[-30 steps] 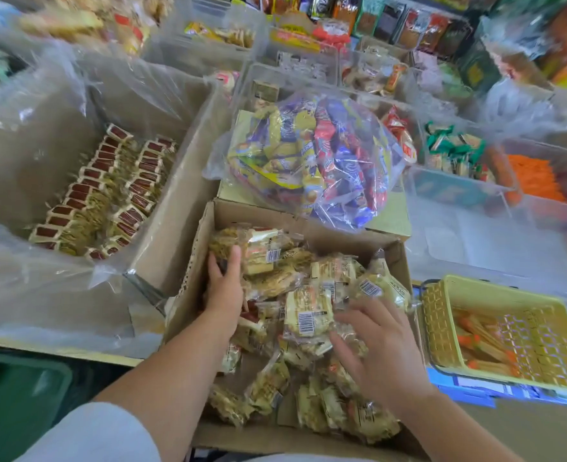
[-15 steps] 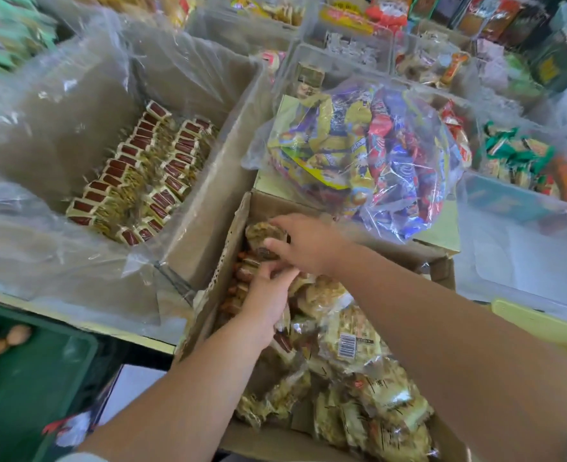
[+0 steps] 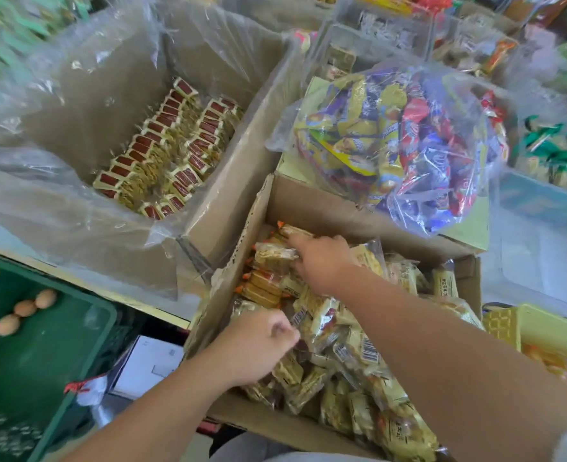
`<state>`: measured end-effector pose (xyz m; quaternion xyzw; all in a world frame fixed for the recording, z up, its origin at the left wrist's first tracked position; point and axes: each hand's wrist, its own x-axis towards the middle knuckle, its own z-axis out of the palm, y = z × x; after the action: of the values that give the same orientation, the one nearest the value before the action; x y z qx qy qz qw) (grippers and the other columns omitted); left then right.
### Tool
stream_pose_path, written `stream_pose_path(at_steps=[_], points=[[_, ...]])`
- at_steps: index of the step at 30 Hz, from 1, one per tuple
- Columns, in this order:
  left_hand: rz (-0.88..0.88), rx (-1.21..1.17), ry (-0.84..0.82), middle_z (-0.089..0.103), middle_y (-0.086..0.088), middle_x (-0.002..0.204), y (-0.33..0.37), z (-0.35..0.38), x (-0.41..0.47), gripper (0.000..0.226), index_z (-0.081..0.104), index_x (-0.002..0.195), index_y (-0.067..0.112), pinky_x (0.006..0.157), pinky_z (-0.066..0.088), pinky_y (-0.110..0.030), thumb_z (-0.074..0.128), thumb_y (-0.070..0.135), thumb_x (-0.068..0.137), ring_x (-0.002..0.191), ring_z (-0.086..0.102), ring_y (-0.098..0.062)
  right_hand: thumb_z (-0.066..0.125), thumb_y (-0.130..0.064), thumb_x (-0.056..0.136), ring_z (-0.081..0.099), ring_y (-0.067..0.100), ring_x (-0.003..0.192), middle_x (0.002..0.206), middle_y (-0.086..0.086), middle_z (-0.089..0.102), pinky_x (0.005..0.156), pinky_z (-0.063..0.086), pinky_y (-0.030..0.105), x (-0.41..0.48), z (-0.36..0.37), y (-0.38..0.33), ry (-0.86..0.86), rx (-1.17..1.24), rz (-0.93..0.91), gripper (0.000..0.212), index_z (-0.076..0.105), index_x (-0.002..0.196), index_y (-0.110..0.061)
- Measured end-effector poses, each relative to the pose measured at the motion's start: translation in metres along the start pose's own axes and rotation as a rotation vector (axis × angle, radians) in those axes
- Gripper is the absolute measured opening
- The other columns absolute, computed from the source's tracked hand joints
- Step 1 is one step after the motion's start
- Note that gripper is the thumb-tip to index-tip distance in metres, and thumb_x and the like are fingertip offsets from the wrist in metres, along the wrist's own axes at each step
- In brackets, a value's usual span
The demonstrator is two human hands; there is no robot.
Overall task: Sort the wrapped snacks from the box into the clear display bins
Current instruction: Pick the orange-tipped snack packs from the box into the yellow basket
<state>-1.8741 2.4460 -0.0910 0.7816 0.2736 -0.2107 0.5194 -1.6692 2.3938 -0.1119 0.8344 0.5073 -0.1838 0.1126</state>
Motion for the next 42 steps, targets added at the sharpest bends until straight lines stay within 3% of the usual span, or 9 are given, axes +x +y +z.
stream_pose_path(at_steps=[3, 7, 13, 17, 21, 27, 32, 39, 42], points=[[0.136, -0.122, 0.377, 0.063, 0.013, 0.074, -0.002, -0.009, -0.002, 0.017, 0.059, 0.082, 0.035, 0.059, 0.048, -0.032, 0.057, 0.045, 0.096, 0.064, 0.058, -0.004, 0.041, -0.041, 0.100, 0.059, 0.033, 0.099, 0.101, 0.007, 0.069, 0.082, 0.037, 0.044, -0.025, 0.003, -0.003, 0.007, 0.024, -0.052, 0.024, 0.044, 0.120, -0.027], [0.243, -0.265, 0.547, 0.060, 0.020, 0.084, 0.006, -0.023, 0.001, 0.015, 0.056, 0.090, 0.037, 0.066, 0.043, -0.025, 0.050, 0.050, 0.088, 0.078, 0.058, -0.001, 0.048, -0.044, 0.098, 0.054, 0.033, 0.108, 0.102, 0.009, 0.067, 0.098, 0.044, 0.050, -0.077, 0.016, -0.015, -0.063, 0.053, -0.094, 0.025, 0.043, 0.120, -0.033], [0.185, -0.056, 0.418, 0.059, 0.006, 0.132, 0.023, -0.033, 0.048, 0.031, 0.056, 0.125, 0.040, 0.092, 0.051, -0.038, 0.051, 0.046, 0.095, 0.104, 0.063, -0.016, 0.054, -0.026, 0.094, 0.060, 0.026, 0.088, 0.086, 0.001, 0.068, 0.105, 0.034, 0.045, -0.137, 0.031, -0.040, -0.023, 0.021, -0.157, 0.023, 0.045, 0.116, -0.024], [-0.037, 0.181, 0.147, 0.027, -0.005, 0.167, 0.024, -0.017, 0.081, 0.088, 0.028, 0.159, 0.035, 0.120, 0.031, -0.047, 0.055, 0.075, 0.086, 0.150, 0.031, -0.033, 0.052, -0.028, 0.095, 0.060, 0.024, 0.097, 0.098, 0.001, 0.068, 0.104, 0.037, 0.042, -0.152, 0.021, -0.037, -0.027, 0.089, -0.164, 0.023, 0.047, 0.117, -0.025], [-0.146, 0.429, 0.095, 0.027, -0.008, 0.166, 0.022, 0.000, 0.095, 0.108, 0.026, 0.157, 0.046, 0.116, 0.029, -0.060, 0.036, 0.101, 0.064, 0.149, 0.023, -0.040, 0.060, -0.046, 0.093, 0.058, 0.022, 0.110, 0.113, -0.001, 0.067, 0.109, 0.037, 0.043, -0.162, 0.007, -0.030, -0.125, 0.095, -0.192, 0.036, 0.051, 0.123, -0.029], [-0.155, 0.636, -0.003, 0.036, -0.007, 0.155, 0.016, 0.015, 0.083, 0.101, 0.051, 0.145, 0.037, 0.105, 0.028, -0.063, 0.003, 0.091, 0.075, 0.140, 0.026, -0.039, 0.052, -0.059, 0.095, 0.058, 0.015, 0.101, 0.117, -0.004, 0.065, 0.089, 0.053, 0.040, -0.156, -0.022, -0.007, -0.158, 0.374, -0.180, 0.047, 0.057, 0.131, -0.031], [-0.134, 0.739, -0.057, 0.032, 0.005, 0.160, 0.003, 0.024, 0.060, 0.067, 0.046, 0.146, 0.042, 0.101, 0.036, -0.056, 0.018, 0.071, 0.093, 0.138, 0.025, -0.037, 0.049, -0.047, 0.100, 0.059, 0.026, 0.114, 0.123, 0.003, 0.064, 0.094, 0.051, 0.041, -0.099, -0.033, 0.016, -0.035, 0.257, -0.062, 0.037, 0.060, 0.127, -0.025], [-0.118, 0.792, -0.112, 0.051, -0.006, 0.146, -0.001, 0.019, 0.036, 0.108, 0.059, 0.132, 0.026, 0.117, 0.010, -0.068, 0.015, 0.098, 0.064, 0.144, 0.031, -0.034, 0.047, -0.058, 0.094, 0.043, 0.034, 0.134, 0.140, 0.012, 0.053, 0.106, 0.039, 0.048, -0.031, -0.001, 0.023, -0.237, -0.013, 0.058, 0.061, 0.047, 0.143, -0.022], [-0.156, 0.656, -0.099, 0.039, -0.005, 0.151, -0.003, 0.013, 0.036, 0.117, 0.042, 0.146, 0.032, 0.116, 0.025, -0.061, 0.036, 0.102, 0.052, 0.140, 0.037, -0.033, 0.045, -0.066, 0.091, 0.041, 0.035, 0.133, 0.135, 0.012, 0.057, 0.103, 0.038, 0.051, -0.026, 0.011, 0.023, -0.309, -0.068, 0.089, 0.064, 0.055, 0.133, -0.019]])
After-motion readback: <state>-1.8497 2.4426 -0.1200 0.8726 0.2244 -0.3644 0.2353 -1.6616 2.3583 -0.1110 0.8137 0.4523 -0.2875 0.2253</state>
